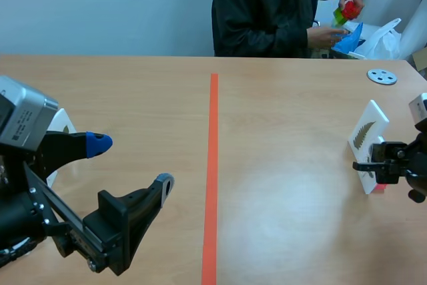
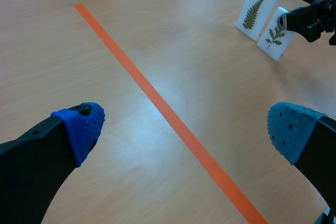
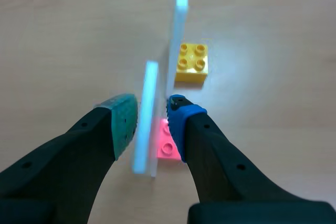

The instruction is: Sort the leaf by its shape. The table is split by an orange tape line. A compound leaf with several leaflets goes to the left side, a simple leaf with one blade goes to the right side. Return to the home posture when a red brick is placed on the table.

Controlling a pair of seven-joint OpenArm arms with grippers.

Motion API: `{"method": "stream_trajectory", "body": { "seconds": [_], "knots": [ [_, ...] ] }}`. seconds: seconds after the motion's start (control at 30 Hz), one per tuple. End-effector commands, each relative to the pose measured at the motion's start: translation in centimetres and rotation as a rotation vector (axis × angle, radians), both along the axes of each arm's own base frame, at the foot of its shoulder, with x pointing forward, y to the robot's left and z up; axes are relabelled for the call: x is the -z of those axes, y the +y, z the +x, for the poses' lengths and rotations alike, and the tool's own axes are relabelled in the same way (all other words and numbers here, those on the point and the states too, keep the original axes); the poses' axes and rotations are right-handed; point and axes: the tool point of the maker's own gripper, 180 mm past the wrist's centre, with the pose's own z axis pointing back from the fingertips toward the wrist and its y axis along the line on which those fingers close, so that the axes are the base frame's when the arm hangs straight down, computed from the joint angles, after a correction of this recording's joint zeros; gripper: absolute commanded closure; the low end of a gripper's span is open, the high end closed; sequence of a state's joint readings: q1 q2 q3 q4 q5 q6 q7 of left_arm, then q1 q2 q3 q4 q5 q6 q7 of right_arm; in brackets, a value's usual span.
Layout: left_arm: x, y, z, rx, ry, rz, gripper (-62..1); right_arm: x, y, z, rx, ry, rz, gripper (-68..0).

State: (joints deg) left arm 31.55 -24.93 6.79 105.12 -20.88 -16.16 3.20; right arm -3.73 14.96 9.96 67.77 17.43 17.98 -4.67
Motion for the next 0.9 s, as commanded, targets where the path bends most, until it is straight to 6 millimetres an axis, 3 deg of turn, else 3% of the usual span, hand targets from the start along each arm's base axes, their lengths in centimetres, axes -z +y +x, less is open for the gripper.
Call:
{"method": "stream_trajectory", "body": {
  "seconds": [0.0, 0.33, 0.5, 0.87],
  "knots": [
    [-1.3, -0.4, 0.3, 0.003, -0.035, -0.025, -62.3, -2.1, 0.0, 0.9, -0.020, -0.050, -0.019, -25.4],
    [-1.3, -0.4, 0.3, 0.003, -0.036, -0.025, -62.3, -8.7, 1.2, -0.2, -0.101, -0.202, 0.005, -48.3],
    [-1.3, -0.4, 0.3, 0.003, -0.035, -0.025, -62.3, -10.6, 2.4, -1.5, -0.173, -0.242, 0.039, -67.6],
    [-1.2, -0.4, 0.3, 0.003, -0.034, -0.024, -62.3, -12.2, 6.5, -4.7, -0.410, -0.205, 0.104, -67.9]
  ]
}}
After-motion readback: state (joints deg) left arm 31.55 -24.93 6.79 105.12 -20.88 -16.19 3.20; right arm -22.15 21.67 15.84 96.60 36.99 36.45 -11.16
